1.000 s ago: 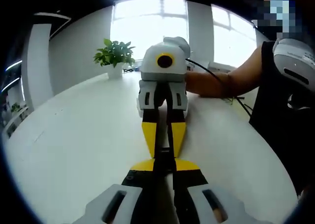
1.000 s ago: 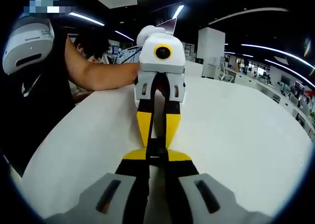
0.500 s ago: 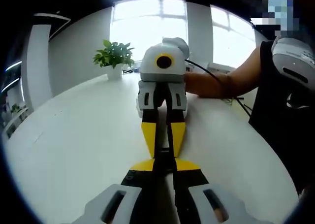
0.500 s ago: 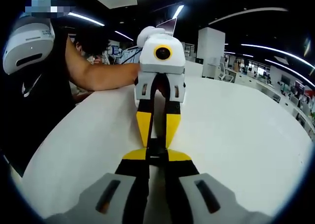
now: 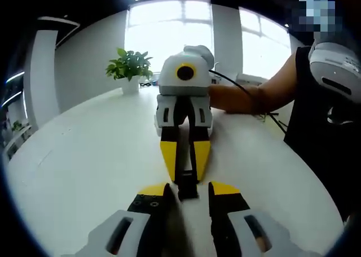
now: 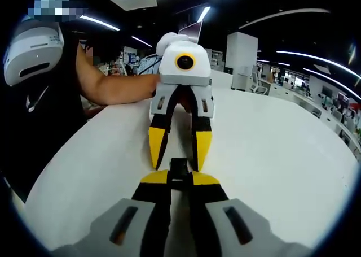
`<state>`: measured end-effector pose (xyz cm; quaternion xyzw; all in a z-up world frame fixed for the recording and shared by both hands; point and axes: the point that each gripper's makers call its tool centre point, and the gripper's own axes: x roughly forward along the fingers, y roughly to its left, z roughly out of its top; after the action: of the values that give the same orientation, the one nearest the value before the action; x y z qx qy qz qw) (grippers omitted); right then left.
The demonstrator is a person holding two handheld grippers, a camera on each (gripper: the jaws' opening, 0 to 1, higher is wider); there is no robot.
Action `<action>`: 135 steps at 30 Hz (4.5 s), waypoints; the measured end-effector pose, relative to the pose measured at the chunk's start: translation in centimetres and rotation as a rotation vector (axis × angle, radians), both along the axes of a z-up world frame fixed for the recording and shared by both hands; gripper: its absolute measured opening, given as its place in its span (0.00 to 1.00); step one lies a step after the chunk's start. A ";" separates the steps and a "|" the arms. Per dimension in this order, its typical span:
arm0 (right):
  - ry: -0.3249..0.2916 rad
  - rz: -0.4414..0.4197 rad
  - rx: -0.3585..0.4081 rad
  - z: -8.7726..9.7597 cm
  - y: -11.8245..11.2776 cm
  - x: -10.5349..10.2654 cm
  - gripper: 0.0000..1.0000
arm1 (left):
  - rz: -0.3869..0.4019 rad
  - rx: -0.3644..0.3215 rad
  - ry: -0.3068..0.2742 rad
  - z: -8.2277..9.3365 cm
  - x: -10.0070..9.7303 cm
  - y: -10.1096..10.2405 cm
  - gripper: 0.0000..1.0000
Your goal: Snap the two parts of the plastic buckle together until the buckle closes and remains connected.
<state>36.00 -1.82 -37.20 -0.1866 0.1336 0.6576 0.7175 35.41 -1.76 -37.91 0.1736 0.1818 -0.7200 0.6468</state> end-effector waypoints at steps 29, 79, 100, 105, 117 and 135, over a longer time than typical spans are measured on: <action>-0.006 -0.016 -0.004 -0.1 -0.2 0.2 0.09 | 0.221 -0.129 -0.016 2.7 4.3 0.5 0.99; 0.003 -0.101 0.018 1.3 -1.2 2.2 0.10 | 0.574 -0.113 -0.064 2.5 11.4 4.4 0.95; 0.008 -0.100 0.012 1.2 -0.8 2.0 0.10 | 0.803 -0.129 -0.025 3.0 14.7 8.0 0.99; 0.004 -0.106 0.008 1.1 -0.8 2.2 0.10 | 0.805 -0.183 0.006 3.9 14.9 7.9 0.99; 0.008 -0.118 0.001 0.8 -1.0 2.8 0.10 | 0.798 -0.148 -0.011 3.0 14.9 7.6 0.99; 0.007 -0.137 -0.006 0.8 -1.0 3.8 0.10 | 0.804 -0.148 -0.023 3.3 14.7 8.0 0.99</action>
<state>39.75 -2.79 -36.35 -0.1768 0.1505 0.6072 0.7599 50.14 6.29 -34.58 0.0497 0.1756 -0.4192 0.8894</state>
